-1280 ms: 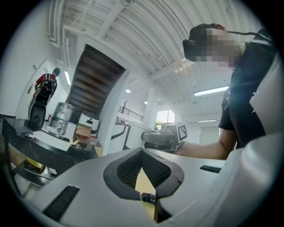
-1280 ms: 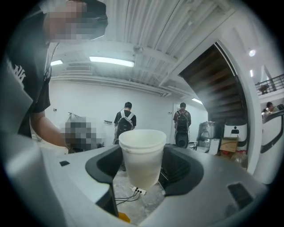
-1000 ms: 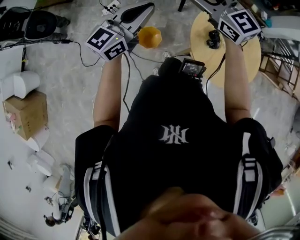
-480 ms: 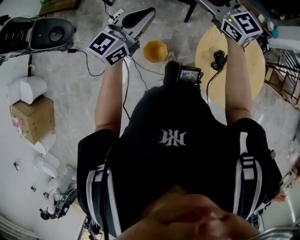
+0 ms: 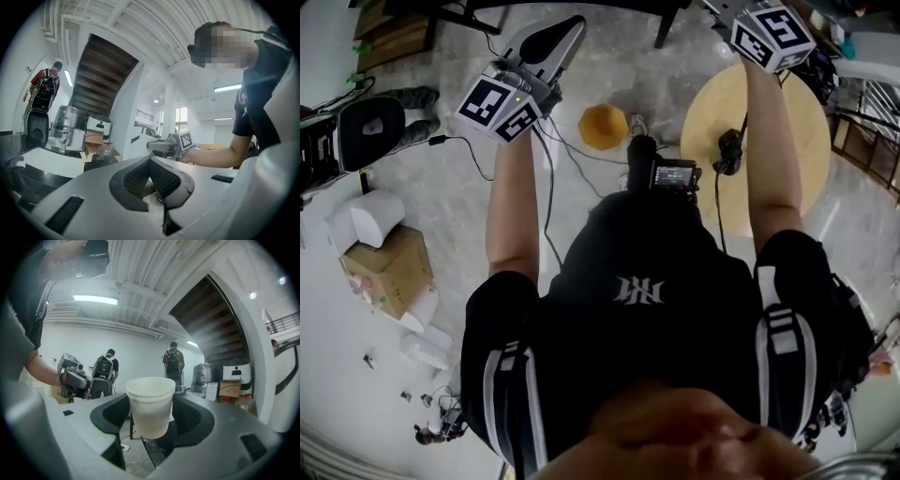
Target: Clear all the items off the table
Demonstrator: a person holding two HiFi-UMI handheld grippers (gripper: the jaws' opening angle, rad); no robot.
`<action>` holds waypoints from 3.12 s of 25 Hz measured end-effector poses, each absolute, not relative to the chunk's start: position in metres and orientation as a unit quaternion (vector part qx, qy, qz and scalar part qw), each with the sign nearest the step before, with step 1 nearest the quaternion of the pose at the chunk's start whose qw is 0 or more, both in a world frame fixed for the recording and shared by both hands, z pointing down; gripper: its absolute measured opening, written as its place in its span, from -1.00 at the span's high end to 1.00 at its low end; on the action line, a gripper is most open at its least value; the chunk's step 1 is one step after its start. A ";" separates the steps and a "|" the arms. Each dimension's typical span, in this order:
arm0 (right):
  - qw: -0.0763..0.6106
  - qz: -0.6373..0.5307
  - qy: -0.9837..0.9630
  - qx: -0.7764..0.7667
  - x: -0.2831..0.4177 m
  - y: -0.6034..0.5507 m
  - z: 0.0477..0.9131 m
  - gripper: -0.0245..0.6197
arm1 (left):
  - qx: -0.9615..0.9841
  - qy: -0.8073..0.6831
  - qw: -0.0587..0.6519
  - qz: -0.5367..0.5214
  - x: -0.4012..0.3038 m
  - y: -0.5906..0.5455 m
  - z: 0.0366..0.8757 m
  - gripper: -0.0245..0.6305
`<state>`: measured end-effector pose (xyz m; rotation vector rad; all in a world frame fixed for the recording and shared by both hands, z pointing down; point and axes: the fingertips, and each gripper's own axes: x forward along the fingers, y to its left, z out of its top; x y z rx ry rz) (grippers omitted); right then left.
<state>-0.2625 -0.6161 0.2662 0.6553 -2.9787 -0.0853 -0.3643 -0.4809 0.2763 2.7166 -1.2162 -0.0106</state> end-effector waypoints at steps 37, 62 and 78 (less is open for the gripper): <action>0.136 0.036 -0.965 0.219 -0.269 -0.736 0.470 -0.04 | 0.902 -0.402 0.155 0.023 -0.342 -0.613 0.415 0.89; -0.022 -0.067 -0.958 0.279 -0.157 -0.439 0.210 0.59 | 0.936 -0.350 0.021 -0.028 -0.305 -0.374 0.231 0.89; 0.075 -0.011 -0.954 0.292 -0.043 -0.191 0.233 0.92 | 0.982 -0.163 0.067 -0.062 -0.171 -0.174 0.242 0.89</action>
